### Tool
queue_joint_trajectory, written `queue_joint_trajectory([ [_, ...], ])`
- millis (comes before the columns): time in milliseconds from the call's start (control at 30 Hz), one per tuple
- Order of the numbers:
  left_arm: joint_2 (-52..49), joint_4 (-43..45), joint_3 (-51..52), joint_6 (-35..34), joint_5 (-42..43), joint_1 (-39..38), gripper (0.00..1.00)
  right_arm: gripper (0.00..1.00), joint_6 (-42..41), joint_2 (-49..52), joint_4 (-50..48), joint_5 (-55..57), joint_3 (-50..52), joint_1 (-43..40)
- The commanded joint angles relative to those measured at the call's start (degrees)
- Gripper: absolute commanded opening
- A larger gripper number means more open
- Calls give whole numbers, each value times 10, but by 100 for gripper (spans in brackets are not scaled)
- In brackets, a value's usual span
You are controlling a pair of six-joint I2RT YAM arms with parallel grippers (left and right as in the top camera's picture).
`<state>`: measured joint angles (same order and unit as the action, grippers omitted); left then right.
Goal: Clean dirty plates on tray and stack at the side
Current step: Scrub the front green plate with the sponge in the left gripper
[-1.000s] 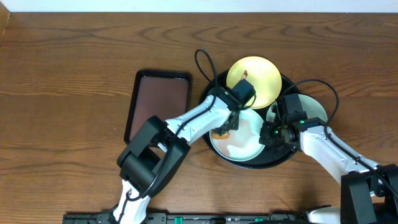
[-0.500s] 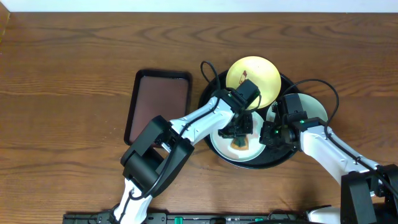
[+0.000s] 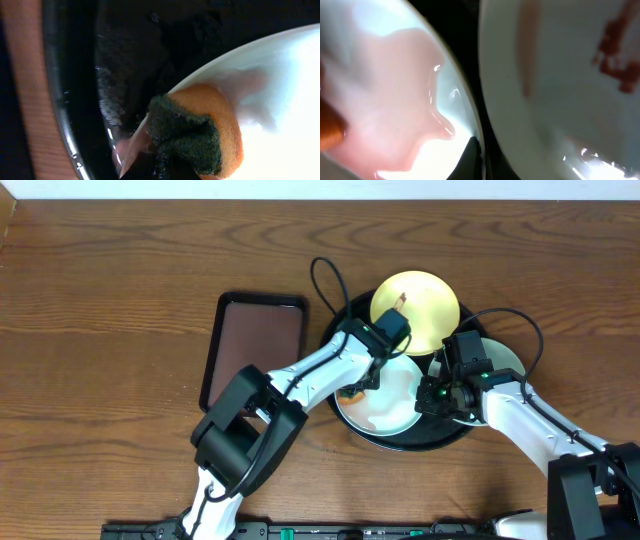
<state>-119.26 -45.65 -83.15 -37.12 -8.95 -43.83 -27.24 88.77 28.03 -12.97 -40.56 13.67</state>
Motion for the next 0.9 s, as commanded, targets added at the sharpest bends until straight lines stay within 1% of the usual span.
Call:
queue_joint_trajectory([
  [0,-32,-5,23,32,-198,7,7,1,-1,23,16,84,18,-1],
  [233,-24,-16,20,63,-315,-26,7,1,-2,23,17,84,18,-1],
  [400,5,-34,1,55,-322,-20,7,1,-2,23,23,85,18,-1],
  [467,37,-34,-3,53,-315,-6,7,1,-2,23,27,85,18,-1],
  [567,95,-34,-3,51,-257,24,7,1,-2,23,29,85,18,-1],
  [633,126,-34,-3,49,-204,44,7,1,-2,23,28,85,18,-1],
  [733,166,-31,-2,40,-91,75,7,1,-2,23,30,85,18,-1],
  [867,178,-15,-2,37,97,91,7,1,-1,23,30,85,18,-1],
])
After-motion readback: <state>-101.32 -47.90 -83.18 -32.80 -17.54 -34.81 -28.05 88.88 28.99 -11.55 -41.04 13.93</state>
